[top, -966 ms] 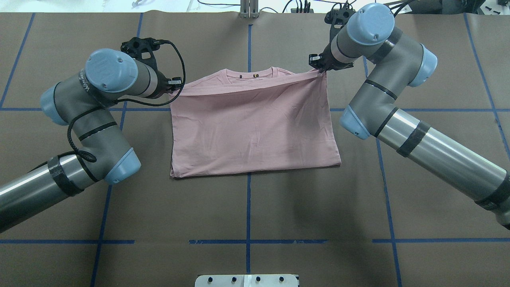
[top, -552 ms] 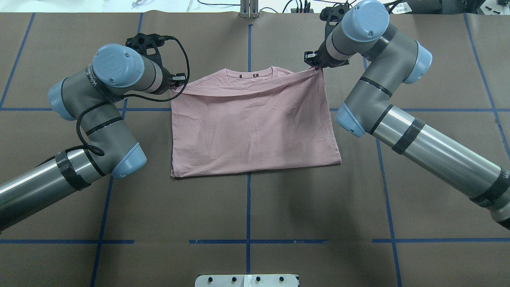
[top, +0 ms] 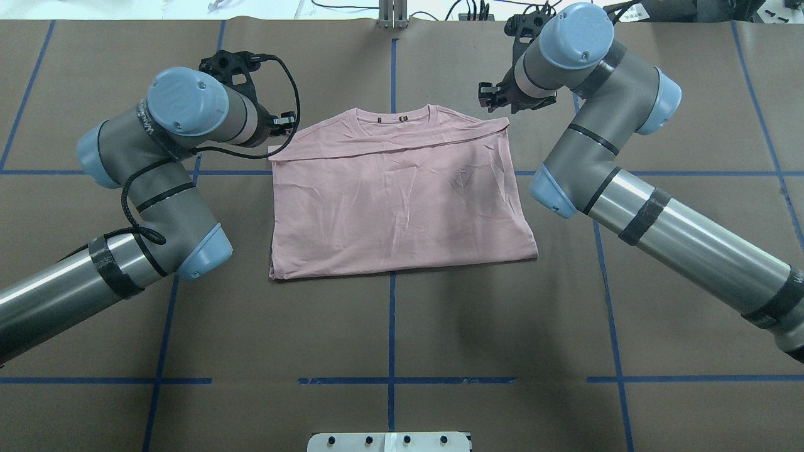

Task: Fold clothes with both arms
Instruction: 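Lay the hem down near the collar and open both grippers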

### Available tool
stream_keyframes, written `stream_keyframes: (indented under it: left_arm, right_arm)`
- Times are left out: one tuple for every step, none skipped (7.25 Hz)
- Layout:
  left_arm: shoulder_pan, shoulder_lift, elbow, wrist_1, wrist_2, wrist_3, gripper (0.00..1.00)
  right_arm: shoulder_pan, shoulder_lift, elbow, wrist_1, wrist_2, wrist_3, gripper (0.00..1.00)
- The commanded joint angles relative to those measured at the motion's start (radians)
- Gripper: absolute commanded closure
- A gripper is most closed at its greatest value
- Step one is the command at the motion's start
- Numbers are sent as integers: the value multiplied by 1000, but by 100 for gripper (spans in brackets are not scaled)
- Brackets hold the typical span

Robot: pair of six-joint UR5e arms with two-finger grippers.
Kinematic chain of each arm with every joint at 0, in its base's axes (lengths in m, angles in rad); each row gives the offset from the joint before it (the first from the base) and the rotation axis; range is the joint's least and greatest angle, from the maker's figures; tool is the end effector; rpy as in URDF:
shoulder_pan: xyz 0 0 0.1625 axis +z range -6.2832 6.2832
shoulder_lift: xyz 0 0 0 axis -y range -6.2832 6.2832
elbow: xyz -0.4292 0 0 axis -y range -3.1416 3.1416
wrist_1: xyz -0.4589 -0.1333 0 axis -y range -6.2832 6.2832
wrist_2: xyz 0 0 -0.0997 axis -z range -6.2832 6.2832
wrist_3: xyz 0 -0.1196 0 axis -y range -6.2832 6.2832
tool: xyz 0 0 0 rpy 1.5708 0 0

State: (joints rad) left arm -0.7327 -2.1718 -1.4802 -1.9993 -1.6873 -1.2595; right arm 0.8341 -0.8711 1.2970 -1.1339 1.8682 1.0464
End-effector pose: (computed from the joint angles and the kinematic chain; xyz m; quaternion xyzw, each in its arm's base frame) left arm 0.5132 -0.6224 0.2820 0.1802 0.4174 -0.1604 0.8761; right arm -0.4956 -0.6926 0.2999 0.1551 -0.4063 0.0773 0.8972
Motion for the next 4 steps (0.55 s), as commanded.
stream_keyframes:
  left_arm:
    - [-1, 3, -23, 5, -8, 0, 0]
    - [-1, 16, -55, 16, -47, 6, 0]
    - [-1, 20, -61, 22, -76, 8, 0]
    - [-1, 36, -86, 22, -81, 8, 0]
  right_arm:
    - [3, -52, 84, -12, 111, 15, 0]
    - [-6, -154, 187, -15, 136, 36, 0]
    - [-18, -258, 300, -42, 152, 90, 0]
    - [-44, -316, 388, -119, 175, 122, 0]
